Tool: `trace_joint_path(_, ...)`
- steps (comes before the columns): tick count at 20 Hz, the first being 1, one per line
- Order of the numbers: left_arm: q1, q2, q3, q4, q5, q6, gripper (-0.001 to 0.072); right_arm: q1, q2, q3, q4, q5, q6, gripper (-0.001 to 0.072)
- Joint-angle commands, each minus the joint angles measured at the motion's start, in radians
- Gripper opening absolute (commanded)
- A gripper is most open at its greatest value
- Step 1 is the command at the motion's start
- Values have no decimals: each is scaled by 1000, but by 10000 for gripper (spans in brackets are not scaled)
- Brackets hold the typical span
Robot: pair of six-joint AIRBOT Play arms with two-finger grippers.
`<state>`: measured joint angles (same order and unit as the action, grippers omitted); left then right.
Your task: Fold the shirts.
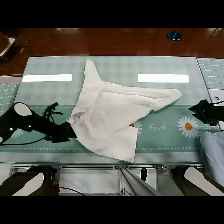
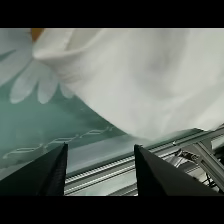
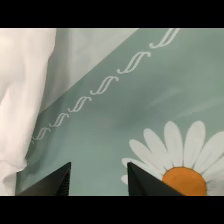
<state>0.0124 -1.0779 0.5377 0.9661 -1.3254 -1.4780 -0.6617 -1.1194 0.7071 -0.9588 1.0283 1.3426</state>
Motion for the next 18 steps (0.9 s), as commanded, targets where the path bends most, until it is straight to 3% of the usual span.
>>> trace_joint_path(1,-134,7,-58,-135,81,-35,509,-1,8,-16,34,0,-20,406)
trace_joint_path(8,-322,7,-204,-340,297,-103,509,-1,8,-16,33,9,-25,407)
trace_joint_path(13,-480,7,-216,-421,529,-150,505,-1,8,-16,33,14,-29,406)
trace_joint_path(14,-505,7,-216,-421,565,-176,428,-1,8,-16,33,14,-29,406)
trace_joint_path(15,-525,8,-216,-421,589,-177,155,-1,8,-16,33,14,-29,406)
trace_joint_path(16,-530,9,-216,-422,596,-167,18,-1,8,-16,33,13,-28,407)
trace_joint_path(18,-522,16,-212,-421,582,-136,17,-1,7,-16,34,-6,-27,406)
